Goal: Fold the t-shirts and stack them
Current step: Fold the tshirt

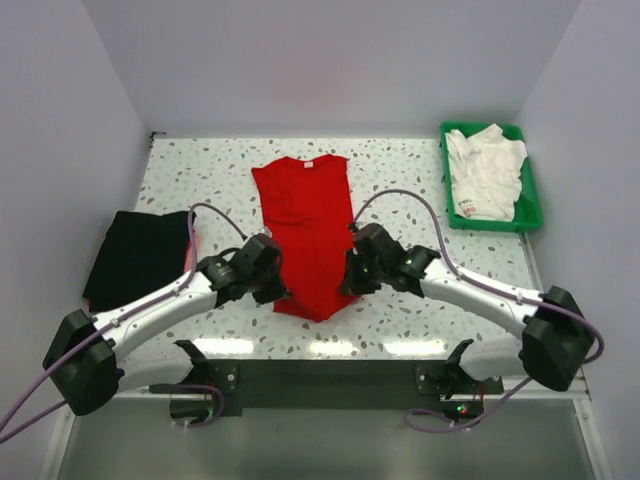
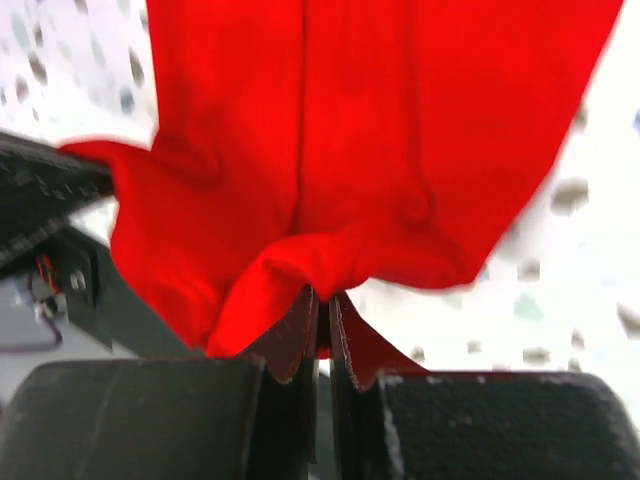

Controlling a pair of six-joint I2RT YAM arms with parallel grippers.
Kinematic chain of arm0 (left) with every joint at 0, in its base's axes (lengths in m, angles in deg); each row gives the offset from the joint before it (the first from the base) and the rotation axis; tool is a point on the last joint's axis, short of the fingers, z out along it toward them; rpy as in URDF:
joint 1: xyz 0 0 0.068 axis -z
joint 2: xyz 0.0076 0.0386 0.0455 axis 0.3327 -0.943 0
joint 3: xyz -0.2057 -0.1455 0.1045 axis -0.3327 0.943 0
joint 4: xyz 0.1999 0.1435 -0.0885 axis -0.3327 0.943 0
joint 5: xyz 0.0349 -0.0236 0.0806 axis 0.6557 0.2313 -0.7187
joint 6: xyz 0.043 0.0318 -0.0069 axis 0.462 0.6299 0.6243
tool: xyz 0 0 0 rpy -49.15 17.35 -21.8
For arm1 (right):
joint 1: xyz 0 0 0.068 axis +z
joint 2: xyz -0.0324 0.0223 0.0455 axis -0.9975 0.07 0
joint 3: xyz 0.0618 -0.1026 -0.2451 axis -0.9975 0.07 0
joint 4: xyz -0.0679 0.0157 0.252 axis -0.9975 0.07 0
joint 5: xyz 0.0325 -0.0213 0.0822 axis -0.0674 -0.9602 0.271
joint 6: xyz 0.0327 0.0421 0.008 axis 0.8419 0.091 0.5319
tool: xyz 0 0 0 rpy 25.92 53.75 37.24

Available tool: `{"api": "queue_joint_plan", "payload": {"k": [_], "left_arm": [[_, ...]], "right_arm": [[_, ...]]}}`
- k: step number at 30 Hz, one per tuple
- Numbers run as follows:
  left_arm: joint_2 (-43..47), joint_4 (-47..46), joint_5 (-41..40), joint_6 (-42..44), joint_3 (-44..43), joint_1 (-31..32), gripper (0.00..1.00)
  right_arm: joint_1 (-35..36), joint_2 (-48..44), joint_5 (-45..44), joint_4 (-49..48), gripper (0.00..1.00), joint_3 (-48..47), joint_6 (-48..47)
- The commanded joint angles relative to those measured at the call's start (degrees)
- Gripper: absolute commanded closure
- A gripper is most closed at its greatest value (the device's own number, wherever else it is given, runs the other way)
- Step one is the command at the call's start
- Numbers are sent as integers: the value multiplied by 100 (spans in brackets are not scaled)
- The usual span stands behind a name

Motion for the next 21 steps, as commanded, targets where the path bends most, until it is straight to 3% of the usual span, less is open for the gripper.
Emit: {"api": "queue_joint_plan", "payload": {"k": [1,9,21], "left_arm": [[-409,-402,-33,570,-356,-485,100],[-1412,-1026,213,965,-945,-1549,100],[-3134,-1413,608,1018,-2193,-2367,100]], "right_arm": [[-203,775,-309,-395,97,-745,-412],[-1003,2742,-10,-588,100,-2380,-623],[-2058,4124,693,-597,100,-3795,-693]]}}
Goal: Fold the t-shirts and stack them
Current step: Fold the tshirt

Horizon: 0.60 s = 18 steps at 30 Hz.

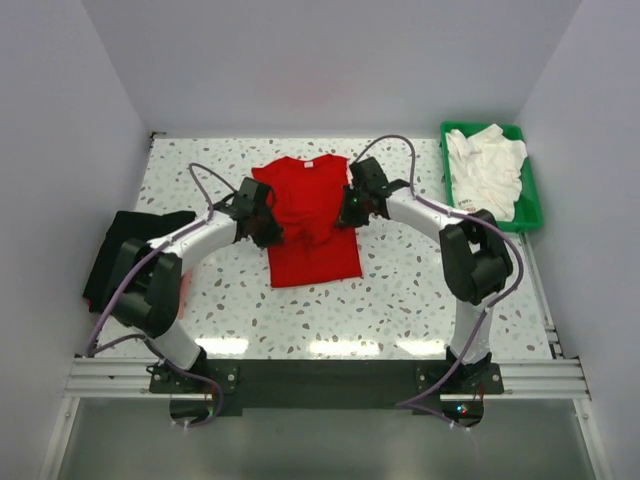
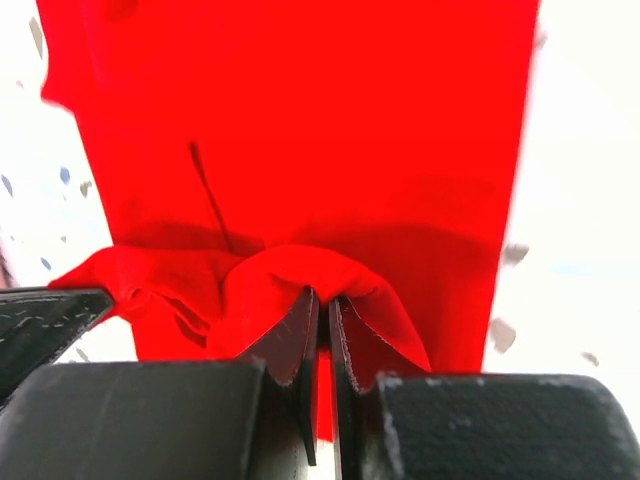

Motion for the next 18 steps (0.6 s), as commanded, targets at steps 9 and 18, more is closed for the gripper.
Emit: {"api": "queue_joint_plan", "payload": {"k": [9,18], "left_arm": [[-696,-338,202,131,-698,-498,100],[-1039,-320,299,333,-1111,-815,100]], "right_arm": [[-528,558,706,-279,100,-761,-79],[-703,874,856,-340,99,-982,-9]]}}
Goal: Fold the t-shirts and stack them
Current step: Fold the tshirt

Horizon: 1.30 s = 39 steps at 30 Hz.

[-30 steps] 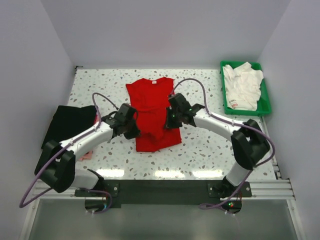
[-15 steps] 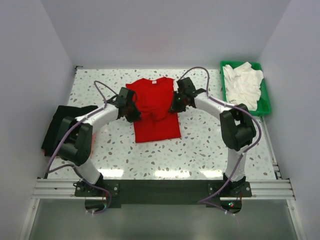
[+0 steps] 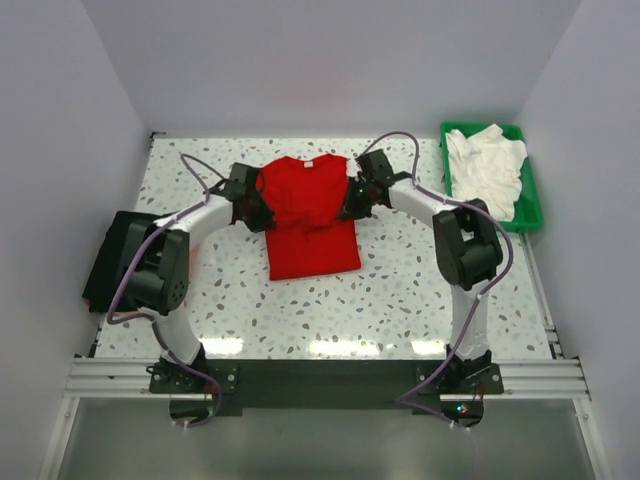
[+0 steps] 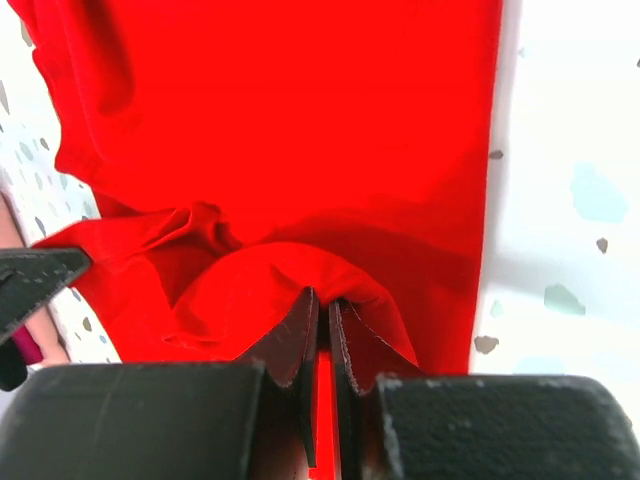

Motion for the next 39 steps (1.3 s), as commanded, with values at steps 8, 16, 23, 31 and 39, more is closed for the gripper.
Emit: {"api": "queue_joint_plan", "payload": {"k": [8,16,23,31,39], "left_arm": [[-225,-299,357,415,-445,-302,93],[3,-317,419,555,-463,-565,49],[662,-273,199,512,2,-461,43],[514,-264,-108,230,91,330,82],[-619,-194,-73,326,-805,331,100]], "right_arm": [[-287,126,229,-203,88,-427,26],[-454,-32,229,-185,52,-498,-61],[-332,-884,-350,-290,50,169,-289],[468,-578,-905,-115,57,-93,-677],[556,309,-553,-71,61,-1050,-773]]}}
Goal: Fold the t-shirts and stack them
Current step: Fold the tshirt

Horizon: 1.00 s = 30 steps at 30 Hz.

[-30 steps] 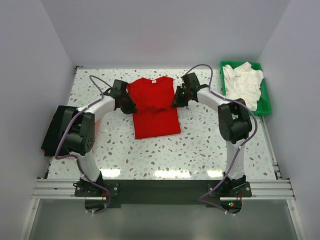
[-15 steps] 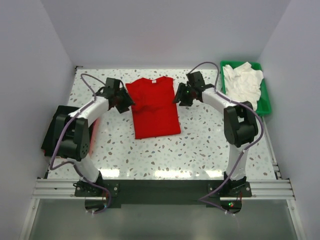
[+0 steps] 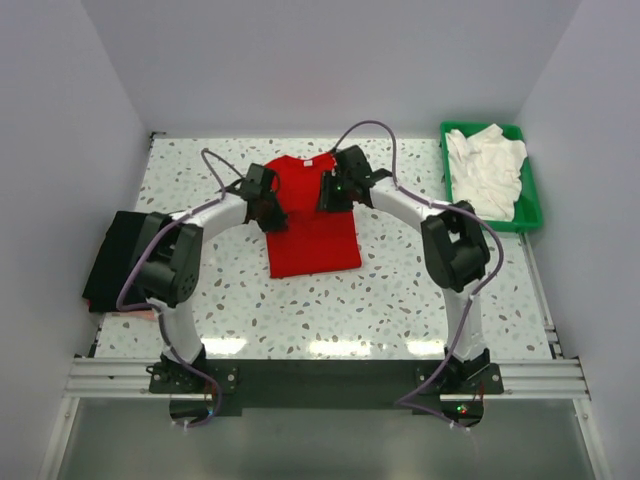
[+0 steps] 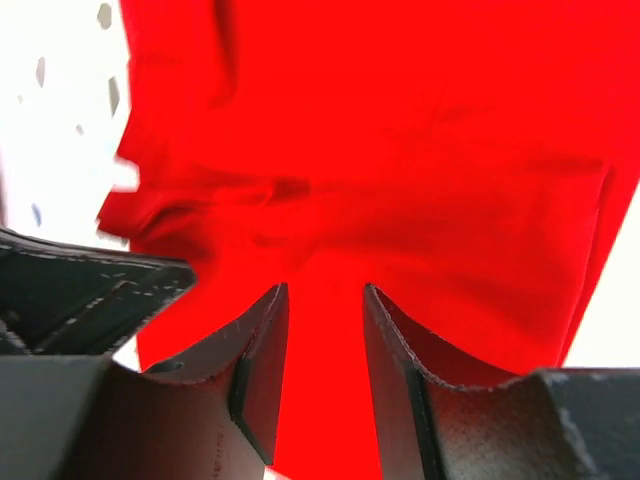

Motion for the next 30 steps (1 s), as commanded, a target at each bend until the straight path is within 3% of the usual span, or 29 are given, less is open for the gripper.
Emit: {"api": "queue_joint_plan", "payload": {"k": [1,7,20,30], "left_arm": [[-414,-63,-82,75,-683,-108,100],[-951,-45,-56,93,-1272,-574,100],[-1435,-45,-29,84,-1115,-715,100],[-961,-106,-425,-311,-202,-566,100]], "right_arm": [[-99,296,50,95,61,-557,-179],[-169,921,-55,403,61,-1252,-293],[-521,1246,-126,306,60,-1050,-135],[-521,615,-337,-1,60,328,93]]}}
